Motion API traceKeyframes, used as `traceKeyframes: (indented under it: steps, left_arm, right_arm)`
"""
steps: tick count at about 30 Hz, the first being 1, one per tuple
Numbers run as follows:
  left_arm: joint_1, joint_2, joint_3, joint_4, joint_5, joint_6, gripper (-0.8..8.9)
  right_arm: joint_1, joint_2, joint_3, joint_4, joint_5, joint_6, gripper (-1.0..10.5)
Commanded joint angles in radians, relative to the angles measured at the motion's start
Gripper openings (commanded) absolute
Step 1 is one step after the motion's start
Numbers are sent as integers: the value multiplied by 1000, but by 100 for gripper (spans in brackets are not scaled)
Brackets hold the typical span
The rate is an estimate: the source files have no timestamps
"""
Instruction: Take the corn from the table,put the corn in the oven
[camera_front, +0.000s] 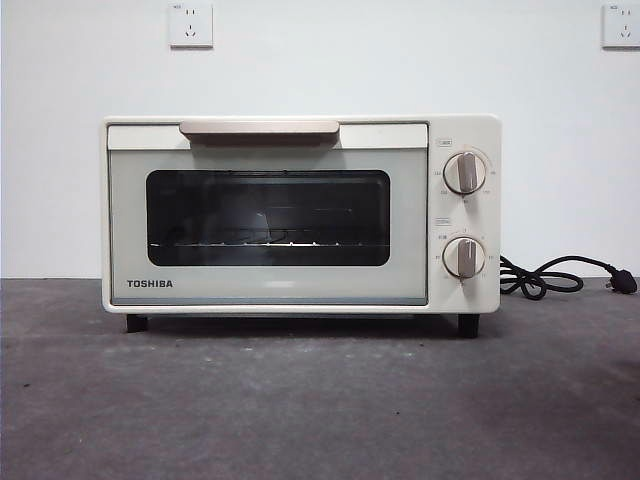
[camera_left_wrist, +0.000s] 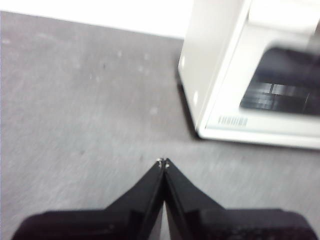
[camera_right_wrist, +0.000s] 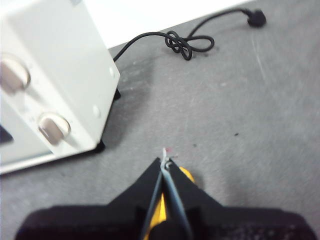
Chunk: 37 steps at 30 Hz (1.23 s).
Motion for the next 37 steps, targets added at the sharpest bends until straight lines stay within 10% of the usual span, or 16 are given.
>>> traceKeyframes:
  steps: [1, 20, 26, 37]
  left_arm:
    - [-3, 0, -6, 27, 27, -103, -2]
    - [-4, 114, 109, 113, 236, -182, -2]
    - [-4, 243, 250, 112, 245, -180, -1]
    - [-6, 529, 554, 109, 393, -179, -2]
  right_arm:
    - [0, -2, -8, 7, 2, 76, 0]
    - [0, 119, 257, -132, -90, 86, 199]
    - [0, 274, 394, -255, -89, 7, 387]
    - [0, 633, 694, -506, -89, -158, 389]
